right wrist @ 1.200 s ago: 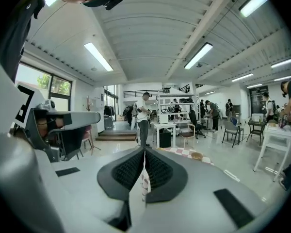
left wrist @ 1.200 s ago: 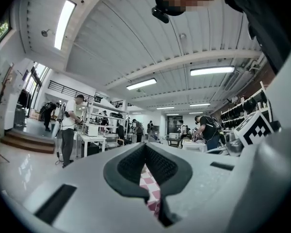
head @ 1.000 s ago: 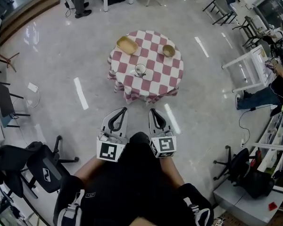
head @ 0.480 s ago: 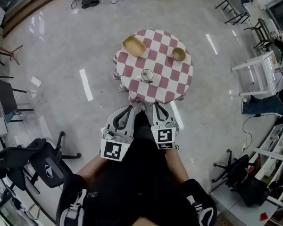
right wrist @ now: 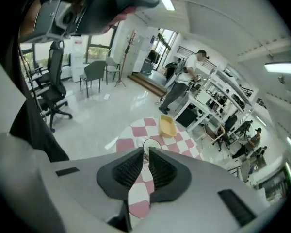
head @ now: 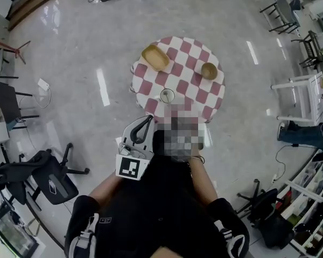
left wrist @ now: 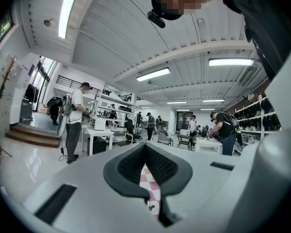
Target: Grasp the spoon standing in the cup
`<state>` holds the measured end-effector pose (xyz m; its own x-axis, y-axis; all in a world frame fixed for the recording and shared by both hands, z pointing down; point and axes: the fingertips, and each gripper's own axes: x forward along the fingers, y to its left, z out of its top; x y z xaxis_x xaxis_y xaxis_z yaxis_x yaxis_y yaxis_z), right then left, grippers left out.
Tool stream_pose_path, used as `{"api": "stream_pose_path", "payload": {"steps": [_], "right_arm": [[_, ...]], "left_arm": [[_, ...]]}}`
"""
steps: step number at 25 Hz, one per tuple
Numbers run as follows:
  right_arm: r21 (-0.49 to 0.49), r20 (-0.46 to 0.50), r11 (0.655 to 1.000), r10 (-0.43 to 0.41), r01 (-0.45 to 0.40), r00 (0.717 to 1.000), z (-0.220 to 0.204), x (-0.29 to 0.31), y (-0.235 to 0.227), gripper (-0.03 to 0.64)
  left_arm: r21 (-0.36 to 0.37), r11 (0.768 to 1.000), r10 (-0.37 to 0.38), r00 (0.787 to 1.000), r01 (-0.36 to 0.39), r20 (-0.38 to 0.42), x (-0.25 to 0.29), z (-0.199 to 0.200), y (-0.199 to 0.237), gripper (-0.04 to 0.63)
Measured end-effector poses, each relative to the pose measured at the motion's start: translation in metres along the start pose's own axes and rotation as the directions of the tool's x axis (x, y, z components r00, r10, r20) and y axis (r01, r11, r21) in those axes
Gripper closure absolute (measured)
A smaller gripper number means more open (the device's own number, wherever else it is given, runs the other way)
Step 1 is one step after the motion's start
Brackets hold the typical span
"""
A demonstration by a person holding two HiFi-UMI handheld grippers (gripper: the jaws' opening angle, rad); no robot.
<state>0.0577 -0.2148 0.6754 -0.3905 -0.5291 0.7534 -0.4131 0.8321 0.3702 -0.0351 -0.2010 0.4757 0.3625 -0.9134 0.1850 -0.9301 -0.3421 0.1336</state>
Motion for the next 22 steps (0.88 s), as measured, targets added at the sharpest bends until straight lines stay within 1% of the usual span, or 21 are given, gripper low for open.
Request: {"api": "stream_pose_path", "payload": {"steps": [3, 5, 9, 13, 17, 19, 22], "right_arm": [[-0.087, -0.057, 0.995, 0.049, -0.054, 0.997, -0.013, 0.029, -0.002, 0.556], [-0.133, -0.089, 0.988, 0.068, -0.080, 0.994, -0.021, 0.046, -0.004, 0.510], [-0.232, -0.131, 0.966, 0.088, -0.117, 0.988, -0.030, 0.072, -0.005, 0.499], [-0.340, -0.158, 0.930, 0.092, -0.142, 0.983, -0.041, 0.096, -0.001, 0.479], [-0.375, -0.169, 0.910, 0.120, -0.176, 0.978, -0.050, 0.113, 0.006, 0.449], [-0.417, -0.169, 0.894, 0.100, -0.163, 0.981, -0.053, 0.119, 0.006, 0.445], [-0.517, -0.167, 0.848, 0.035, -0.118, 0.985, -0.053, 0.125, -0.001, 0.445]], "left_arm": [[-0.002, 1.000, 0.019, 1.000, -0.019, -0.016, 0.018, -0.001, 0.005, 0.588], [-0.002, 1.000, 0.031, 0.999, -0.031, -0.020, 0.028, -0.001, 0.009, 0.588], [-0.020, 0.998, 0.054, 0.998, -0.055, -0.038, 0.047, -0.002, 0.014, 0.588], [-0.025, 0.997, 0.077, 0.996, -0.078, -0.043, 0.060, -0.004, 0.017, 0.586], [-0.033, 0.994, 0.106, 0.993, -0.108, -0.053, 0.064, -0.009, 0.020, 0.588], [-0.040, 0.992, 0.119, 0.991, -0.122, -0.059, 0.063, -0.011, 0.022, 0.588], [-0.043, 0.990, 0.134, 0.989, -0.137, -0.066, 0.062, -0.012, 0.025, 0.586]]}}
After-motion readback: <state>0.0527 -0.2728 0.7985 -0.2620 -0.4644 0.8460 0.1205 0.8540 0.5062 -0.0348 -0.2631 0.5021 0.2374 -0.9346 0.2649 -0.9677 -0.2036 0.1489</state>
